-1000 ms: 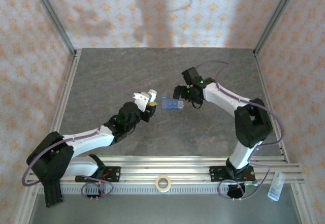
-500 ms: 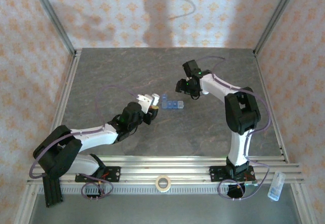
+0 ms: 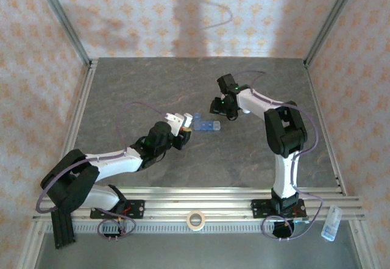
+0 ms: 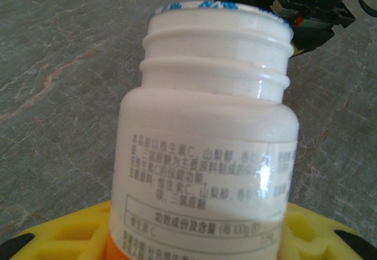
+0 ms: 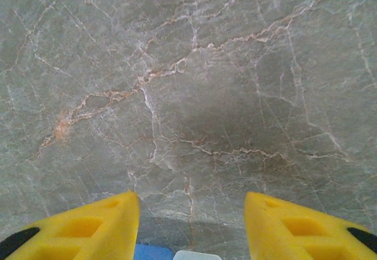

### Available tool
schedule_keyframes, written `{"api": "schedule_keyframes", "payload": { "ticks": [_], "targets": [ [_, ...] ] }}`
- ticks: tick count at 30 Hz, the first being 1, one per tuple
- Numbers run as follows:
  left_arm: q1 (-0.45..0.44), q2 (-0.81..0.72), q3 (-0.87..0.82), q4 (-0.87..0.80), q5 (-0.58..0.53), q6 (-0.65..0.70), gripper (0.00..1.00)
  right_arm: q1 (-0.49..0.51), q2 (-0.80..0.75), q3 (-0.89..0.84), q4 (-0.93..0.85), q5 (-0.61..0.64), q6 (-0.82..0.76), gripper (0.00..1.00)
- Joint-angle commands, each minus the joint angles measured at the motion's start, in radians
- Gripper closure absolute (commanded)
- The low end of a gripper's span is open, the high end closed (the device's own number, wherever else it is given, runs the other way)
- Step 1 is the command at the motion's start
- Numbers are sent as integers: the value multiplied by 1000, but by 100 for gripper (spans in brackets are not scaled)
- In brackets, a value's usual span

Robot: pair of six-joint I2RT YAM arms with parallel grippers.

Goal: Sort the pills into containers

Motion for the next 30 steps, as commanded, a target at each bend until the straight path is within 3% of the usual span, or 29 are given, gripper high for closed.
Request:
{"api": "schedule_keyframes", "payload": {
  "ticks": [1, 23, 30],
  "targets": [
    [9, 4, 26, -11, 7, -10, 100, 5, -11, -34, 8, -11, -13, 50],
    [8, -5, 29, -15, 15, -12, 100, 110, -167, -230, 62, -37, 42, 54],
    [8, -27, 22, -55, 25, -31, 100, 111, -248, -262, 48, 24, 44, 44]
  ]
}}
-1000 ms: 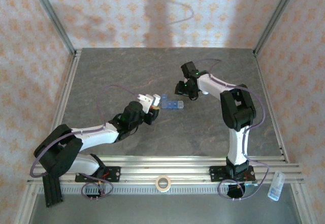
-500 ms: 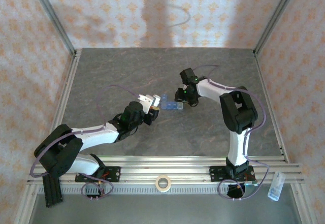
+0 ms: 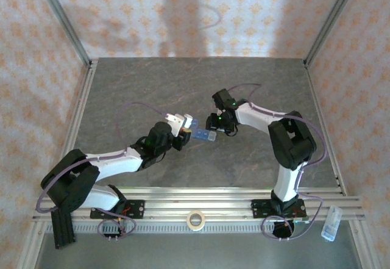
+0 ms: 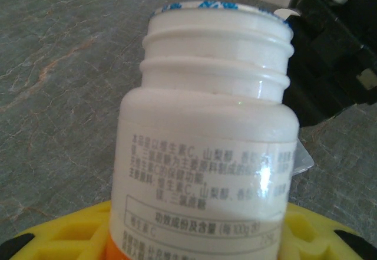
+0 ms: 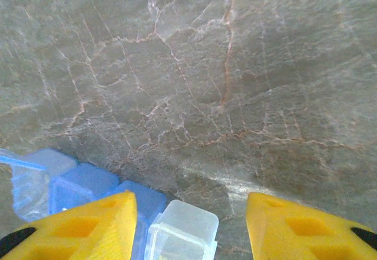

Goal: Sort the pills into containers

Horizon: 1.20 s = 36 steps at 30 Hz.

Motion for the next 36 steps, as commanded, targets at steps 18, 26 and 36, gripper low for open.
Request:
{"api": "schedule_keyframes", "payload": {
  "ticks": [18, 26, 36],
  "targets": [
    [9, -8, 75, -227, 73, -42, 100, -4, -73, -18, 12, 111, -55, 31],
    [8, 39, 115, -290, 84, -43, 100, -6, -16, -7, 24, 127, -72, 37],
    [8, 57, 115, -296, 93, -55, 100, -6, -16, -36, 44, 106, -61, 40]
  ]
}}
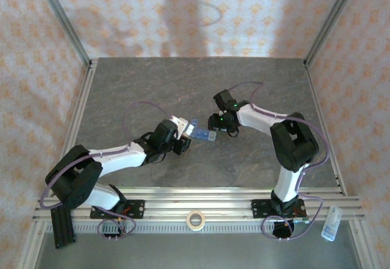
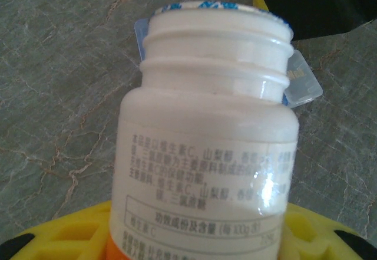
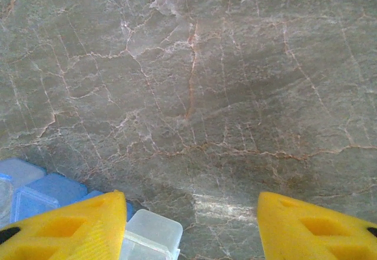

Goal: Sort the pills into containers

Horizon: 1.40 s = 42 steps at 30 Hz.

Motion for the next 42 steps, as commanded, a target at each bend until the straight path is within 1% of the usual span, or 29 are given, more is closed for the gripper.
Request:
{"api": "schedule_keyframes", "payload": {
  "ticks": [1, 10, 17, 24, 30, 33, 37, 39, 42],
  "targets": [
    [8, 9, 22, -7, 16, -10, 100, -3, 1, -8, 21, 11, 0, 41],
    [8, 12, 25, -13, 29, -8, 100, 17, -21, -49, 38, -33, 42, 43],
    [7, -2, 24, -48, 40, -12, 100, 29, -92, -96, 55, -33, 63, 43],
    [8, -3, 44, -118, 44, -4, 100, 29, -110, -70, 27, -17, 31, 41],
    [8, 18, 91, -198, 48, 27, 100, 30, -120, -73, 18, -47, -1, 37],
    [10, 47, 101, -187, 37, 31, 100, 29, -129, -89, 19, -39, -16, 36],
    [10, 85, 144, -225, 57, 30, 100, 29, -125, -93, 18, -40, -35, 35],
    [10, 90, 156, -247, 57, 33, 100, 28, -124, -93, 19, -43, -41, 34],
    [10, 86, 153, -234, 39, 34, 100, 28, -114, -89, 21, -50, -44, 34]
  ]
}}
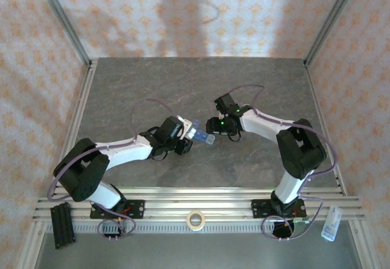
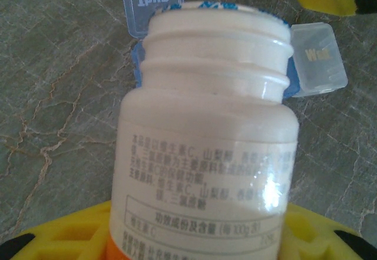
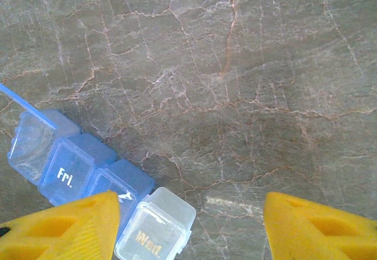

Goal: Sort the pills into containers

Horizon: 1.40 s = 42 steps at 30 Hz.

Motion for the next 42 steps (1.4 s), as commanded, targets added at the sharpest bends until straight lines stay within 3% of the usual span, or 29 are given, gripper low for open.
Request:
{"api": "schedule_keyframes", "payload": {
  "ticks": [1, 42],
  "targets": [
    [10, 1, 32, -22, -9, 24, 100, 2, -13, 1, -18, -6, -23, 34],
    [47, 95, 126, -204, 27, 45, 100, 1, 71, -8, -15, -8, -32, 34]
  ]
}}
